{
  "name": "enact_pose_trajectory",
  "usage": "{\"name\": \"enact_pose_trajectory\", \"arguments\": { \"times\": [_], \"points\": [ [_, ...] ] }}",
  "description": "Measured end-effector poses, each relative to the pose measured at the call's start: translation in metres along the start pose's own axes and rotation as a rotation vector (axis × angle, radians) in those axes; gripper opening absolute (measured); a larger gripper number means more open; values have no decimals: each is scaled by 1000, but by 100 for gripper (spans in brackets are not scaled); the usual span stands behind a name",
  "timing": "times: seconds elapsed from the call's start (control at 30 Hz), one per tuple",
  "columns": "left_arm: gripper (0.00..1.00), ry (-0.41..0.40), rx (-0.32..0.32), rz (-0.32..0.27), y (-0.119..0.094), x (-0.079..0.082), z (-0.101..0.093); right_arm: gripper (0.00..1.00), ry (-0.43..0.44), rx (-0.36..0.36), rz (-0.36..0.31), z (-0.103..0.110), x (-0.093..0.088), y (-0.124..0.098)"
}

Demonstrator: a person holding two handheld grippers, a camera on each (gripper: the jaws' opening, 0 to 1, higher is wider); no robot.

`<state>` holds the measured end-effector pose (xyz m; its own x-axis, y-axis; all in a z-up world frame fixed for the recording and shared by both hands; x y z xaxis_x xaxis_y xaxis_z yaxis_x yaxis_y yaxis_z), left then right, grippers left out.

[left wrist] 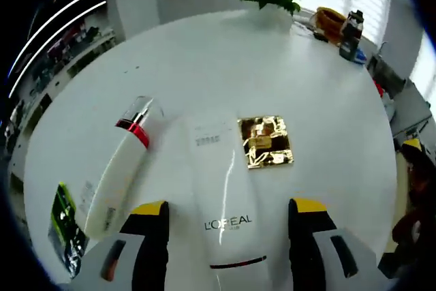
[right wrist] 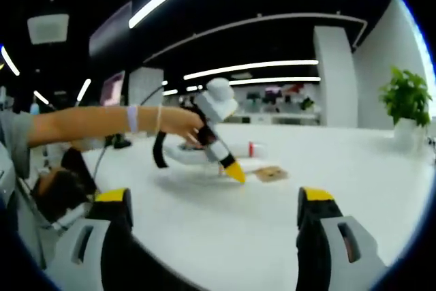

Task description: Arrange the skincare products in the storage area until every visible bottle or jar stands upright without overlapping.

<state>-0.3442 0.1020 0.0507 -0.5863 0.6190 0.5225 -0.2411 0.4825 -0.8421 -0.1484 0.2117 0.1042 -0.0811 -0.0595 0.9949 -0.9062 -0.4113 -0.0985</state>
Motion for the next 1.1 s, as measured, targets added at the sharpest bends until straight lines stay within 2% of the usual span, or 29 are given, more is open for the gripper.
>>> {"name": "enact_pose_trajectory", "arguments": {
  "times": [0.27,0.33,0.43,0.5,0.53,0.57,0.73,0.8,0.87,1.0,1.1],
  "points": [
    [53,12,-9,133,-2,3,-12,99,16,-6,-23,-2,1,-5],
    [53,13,-3,157,-2,4,-12,99,18,-3,-19,-2,-1,-5],
    [48,6,-7,163,-3,3,-12,99,22,-2,-17,-3,-2,-6],
    [37,7,-8,162,-4,4,-11,98,22,-8,-17,-4,-2,-6],
    [36,-24,-36,159,-3,4,-14,98,21,-11,-17,-5,-2,-6],
    [35,-1,-17,163,-4,5,-11,98,21,-13,-18,-5,-2,-6],
    [33,-6,-9,181,-5,6,-9,98,15,-6,-25,-1,4,-6],
    [32,-37,-6,209,-7,5,-9,98,8,-6,-26,0,6,-7],
    [32,-62,-29,232,-9,2,-10,98,3,-7,-27,0,7,-7],
    [31,-44,-42,220,-16,0,-13,98,-1,-11,-31,1,10,-8],
    [30,-28,-58,184,-22,1,-14,98,-7,-5,-32,5,12,-6]
  ]
}}
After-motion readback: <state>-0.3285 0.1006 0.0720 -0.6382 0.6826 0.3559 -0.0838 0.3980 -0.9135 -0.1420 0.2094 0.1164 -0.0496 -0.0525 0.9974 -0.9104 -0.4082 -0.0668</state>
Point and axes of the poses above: the point that each gripper's makers call its tool centre point, and the gripper's own axes: y roughly forward along the fingers, z roughly to its left, x roughly out of its top, the point moved 4 cm from there along -y, roughly backward along the fingers, and after that the axes turned 7 degrees about -x, right-handed, at the moved point
